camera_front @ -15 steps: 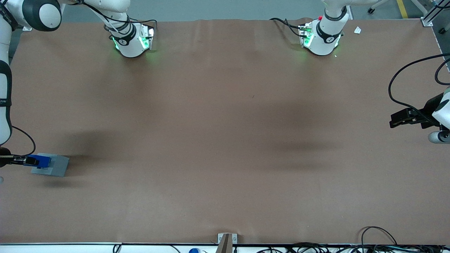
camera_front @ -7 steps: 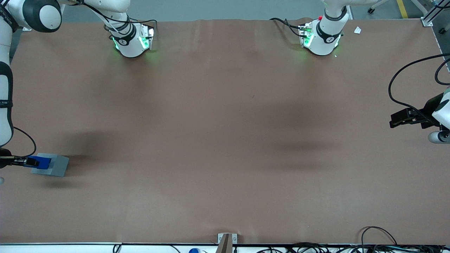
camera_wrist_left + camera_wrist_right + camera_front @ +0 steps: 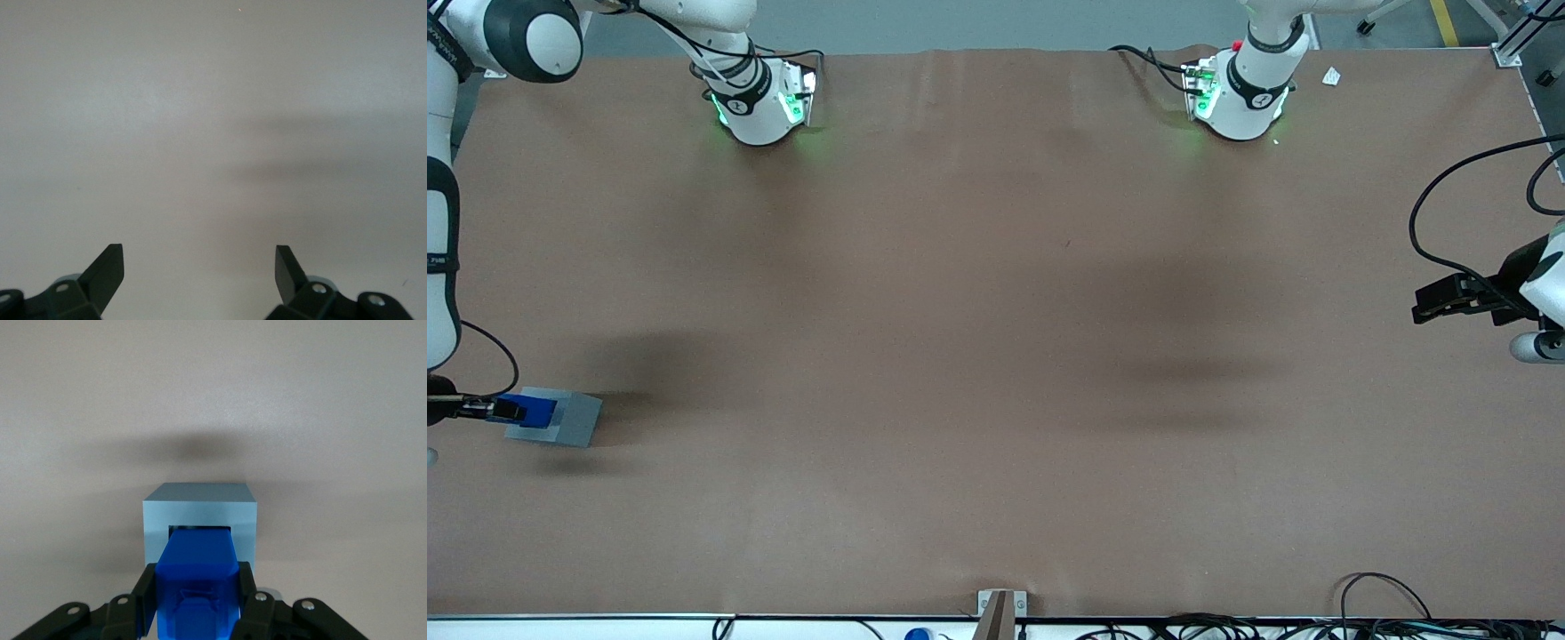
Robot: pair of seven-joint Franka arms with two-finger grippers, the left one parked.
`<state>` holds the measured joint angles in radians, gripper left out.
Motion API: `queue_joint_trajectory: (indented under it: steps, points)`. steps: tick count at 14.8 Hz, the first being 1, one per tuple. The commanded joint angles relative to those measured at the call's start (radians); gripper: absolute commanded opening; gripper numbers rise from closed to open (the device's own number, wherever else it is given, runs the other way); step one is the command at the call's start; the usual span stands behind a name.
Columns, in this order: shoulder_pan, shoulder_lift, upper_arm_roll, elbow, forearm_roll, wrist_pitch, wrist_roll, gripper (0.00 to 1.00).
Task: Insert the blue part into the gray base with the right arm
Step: 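Lower the blue block into the gray base's opening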
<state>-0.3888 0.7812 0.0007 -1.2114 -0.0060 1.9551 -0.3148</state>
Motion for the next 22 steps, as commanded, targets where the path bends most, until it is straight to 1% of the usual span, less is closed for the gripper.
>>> queue_joint_trajectory:
  steps: [1,7,8,9,10,12,17,20,22]
  points:
    - [-0.018,0.030,0.016,0.018,-0.009,0.048,-0.009,0.00]
    - [-0.015,0.032,0.016,0.018,-0.002,0.071,0.002,0.00]
    - [-0.015,0.032,0.016,0.016,-0.002,0.073,0.000,0.05]
    - [-0.013,0.033,0.016,0.015,-0.002,0.071,0.002,0.28]
    - [-0.008,0.033,0.016,0.013,-0.003,0.073,0.002,0.65]
    - [-0.007,0.033,0.016,0.012,-0.003,0.071,0.000,1.00]
    - [-0.007,0.020,0.019,0.013,0.007,0.050,0.002,1.00]
    - [0.022,-0.039,0.028,0.023,0.007,-0.085,0.028,1.00]
    - [0.054,-0.127,0.025,0.021,0.006,-0.119,0.069,1.00]
